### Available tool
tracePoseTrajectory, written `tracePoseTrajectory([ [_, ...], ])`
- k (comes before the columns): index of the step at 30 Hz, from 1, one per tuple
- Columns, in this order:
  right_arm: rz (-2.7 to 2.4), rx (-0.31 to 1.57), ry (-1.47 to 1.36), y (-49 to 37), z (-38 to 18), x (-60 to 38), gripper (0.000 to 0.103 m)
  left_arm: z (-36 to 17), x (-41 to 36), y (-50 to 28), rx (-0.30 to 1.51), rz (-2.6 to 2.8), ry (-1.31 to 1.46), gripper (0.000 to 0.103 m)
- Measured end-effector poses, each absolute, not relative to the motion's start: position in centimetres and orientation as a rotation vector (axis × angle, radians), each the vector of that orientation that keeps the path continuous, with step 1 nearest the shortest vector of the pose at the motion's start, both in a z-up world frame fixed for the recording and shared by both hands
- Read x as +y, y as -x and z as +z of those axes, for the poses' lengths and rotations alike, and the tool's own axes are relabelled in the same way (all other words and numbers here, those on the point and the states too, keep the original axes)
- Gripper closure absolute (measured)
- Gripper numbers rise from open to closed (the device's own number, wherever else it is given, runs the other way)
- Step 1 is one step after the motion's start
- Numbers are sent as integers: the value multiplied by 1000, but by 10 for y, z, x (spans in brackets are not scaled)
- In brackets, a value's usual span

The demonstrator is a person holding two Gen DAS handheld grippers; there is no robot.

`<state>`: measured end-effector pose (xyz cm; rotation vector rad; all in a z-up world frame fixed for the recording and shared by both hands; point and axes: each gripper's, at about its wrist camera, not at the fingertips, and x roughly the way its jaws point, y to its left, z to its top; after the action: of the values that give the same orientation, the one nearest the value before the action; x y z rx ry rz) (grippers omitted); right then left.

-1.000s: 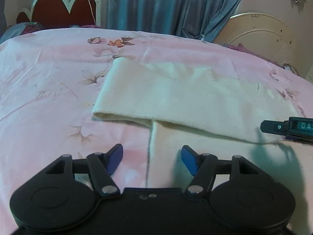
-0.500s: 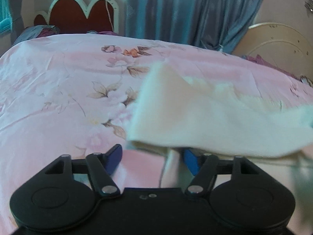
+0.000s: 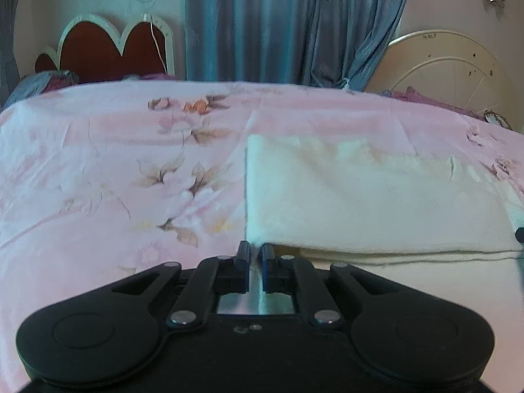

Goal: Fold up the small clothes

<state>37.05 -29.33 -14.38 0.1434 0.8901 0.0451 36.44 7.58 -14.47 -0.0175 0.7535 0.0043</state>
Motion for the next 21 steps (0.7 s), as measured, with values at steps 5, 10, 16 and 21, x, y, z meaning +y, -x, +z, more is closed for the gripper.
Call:
tracePoseTrajectory([
  [5,9,830,-118,-365,-136,-293,95,-136,77,-364,762,-9,28,93],
  [10,-43,773,-140,-357,-124,-301,64,-120,83,-358,769,-6,63,81],
  [16,-25,742,-139,-363,-116,-296,50,-105,72,-368,747,-49,69,81],
  [21,34,749,-116,-378,-120,-271,51,-109,50,-400,753,-83,47,80],
])
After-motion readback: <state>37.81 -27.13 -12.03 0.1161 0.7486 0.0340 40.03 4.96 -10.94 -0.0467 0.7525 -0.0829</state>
